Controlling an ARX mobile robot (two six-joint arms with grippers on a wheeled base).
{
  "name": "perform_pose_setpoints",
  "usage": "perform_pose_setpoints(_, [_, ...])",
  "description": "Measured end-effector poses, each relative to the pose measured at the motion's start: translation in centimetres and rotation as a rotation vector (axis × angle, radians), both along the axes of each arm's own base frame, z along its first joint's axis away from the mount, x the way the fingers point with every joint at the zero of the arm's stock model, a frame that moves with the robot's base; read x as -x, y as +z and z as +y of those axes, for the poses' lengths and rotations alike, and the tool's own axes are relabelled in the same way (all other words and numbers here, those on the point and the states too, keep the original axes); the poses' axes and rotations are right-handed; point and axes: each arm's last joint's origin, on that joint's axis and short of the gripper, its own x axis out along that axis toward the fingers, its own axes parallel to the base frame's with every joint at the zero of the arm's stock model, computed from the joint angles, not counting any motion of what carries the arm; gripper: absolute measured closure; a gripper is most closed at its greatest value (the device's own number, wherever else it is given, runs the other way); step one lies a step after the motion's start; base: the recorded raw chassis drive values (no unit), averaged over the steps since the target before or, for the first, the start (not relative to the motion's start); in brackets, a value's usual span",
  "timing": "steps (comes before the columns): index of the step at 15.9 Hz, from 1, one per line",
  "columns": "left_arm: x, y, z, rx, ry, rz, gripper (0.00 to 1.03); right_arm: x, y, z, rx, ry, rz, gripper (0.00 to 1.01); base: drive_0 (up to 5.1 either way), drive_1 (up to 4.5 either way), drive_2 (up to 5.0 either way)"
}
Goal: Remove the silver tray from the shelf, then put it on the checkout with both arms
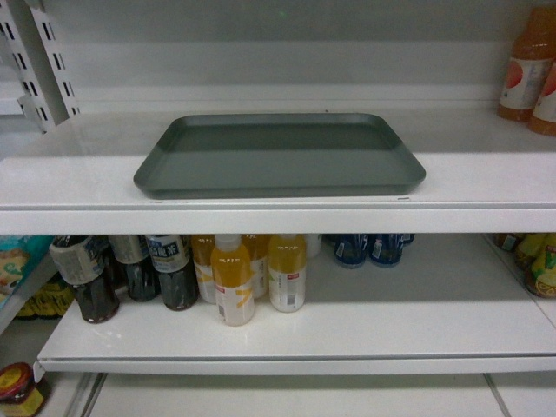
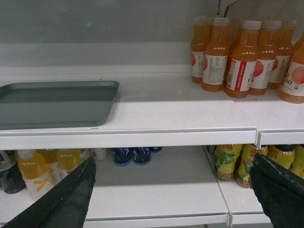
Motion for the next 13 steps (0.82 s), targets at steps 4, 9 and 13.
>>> perform_pose_setpoints(4, [0.00,-0.02,0.00,0.000,0.000,0.002,0.05,0.00,-0.04,0.00,0.000,0.000,0.004,0.03,0.0,4.36,-4.3])
perform_pose_setpoints(9, [0.00,0.00,0.00,0.000,0.000,0.000,0.05,0.00,0.00,0.00,0.000,0.000,0.000,0.03,0.0,4.29,-4.3])
perform_pose_setpoints(13, [0.00,-0.02,0.00,0.000,0.001,0.002,0.05,0.00,-0.01,0.00,0.000,0.000,0.001,0.03,0.0,0.66,-0.7])
